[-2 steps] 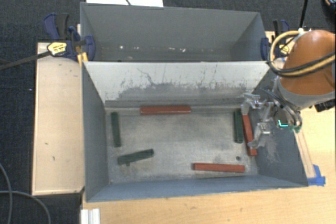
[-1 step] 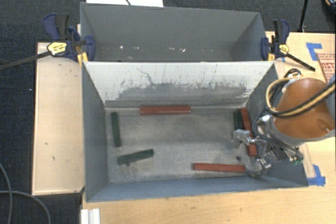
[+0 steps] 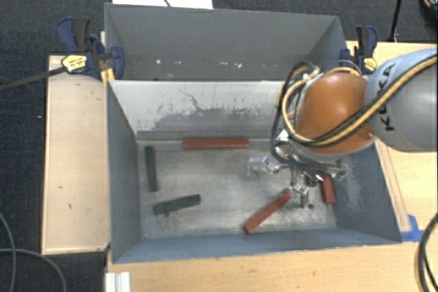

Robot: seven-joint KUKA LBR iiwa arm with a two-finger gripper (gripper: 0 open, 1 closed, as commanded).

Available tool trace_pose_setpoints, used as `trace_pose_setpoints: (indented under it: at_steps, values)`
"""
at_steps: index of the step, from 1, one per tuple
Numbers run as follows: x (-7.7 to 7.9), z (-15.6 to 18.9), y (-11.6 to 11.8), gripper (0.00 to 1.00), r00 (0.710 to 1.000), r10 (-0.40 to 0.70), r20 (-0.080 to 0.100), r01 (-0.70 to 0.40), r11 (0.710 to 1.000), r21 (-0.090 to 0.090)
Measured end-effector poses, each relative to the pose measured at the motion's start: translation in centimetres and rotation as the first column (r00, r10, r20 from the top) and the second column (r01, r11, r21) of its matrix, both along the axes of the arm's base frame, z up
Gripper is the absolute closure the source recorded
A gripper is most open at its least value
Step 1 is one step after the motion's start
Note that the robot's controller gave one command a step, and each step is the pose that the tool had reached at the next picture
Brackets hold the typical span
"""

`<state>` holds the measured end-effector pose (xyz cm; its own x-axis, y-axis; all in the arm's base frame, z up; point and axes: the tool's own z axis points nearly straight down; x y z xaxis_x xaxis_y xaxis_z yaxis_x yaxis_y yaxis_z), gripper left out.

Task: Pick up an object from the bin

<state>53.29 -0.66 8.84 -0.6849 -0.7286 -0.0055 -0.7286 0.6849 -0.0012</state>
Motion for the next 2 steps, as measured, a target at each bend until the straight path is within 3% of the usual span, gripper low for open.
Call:
trace_pose_setpoints:
  at_steps: [1,2]
  values:
    - [-4.07,-1.90,2.17,0.00,0.991,0.135,-0.007,-0.135,0.991,0.000]
    - [-3.82,-1.74,2.09,1.00,0.991,0.137,0.000,-0.137,0.991,-0.002]
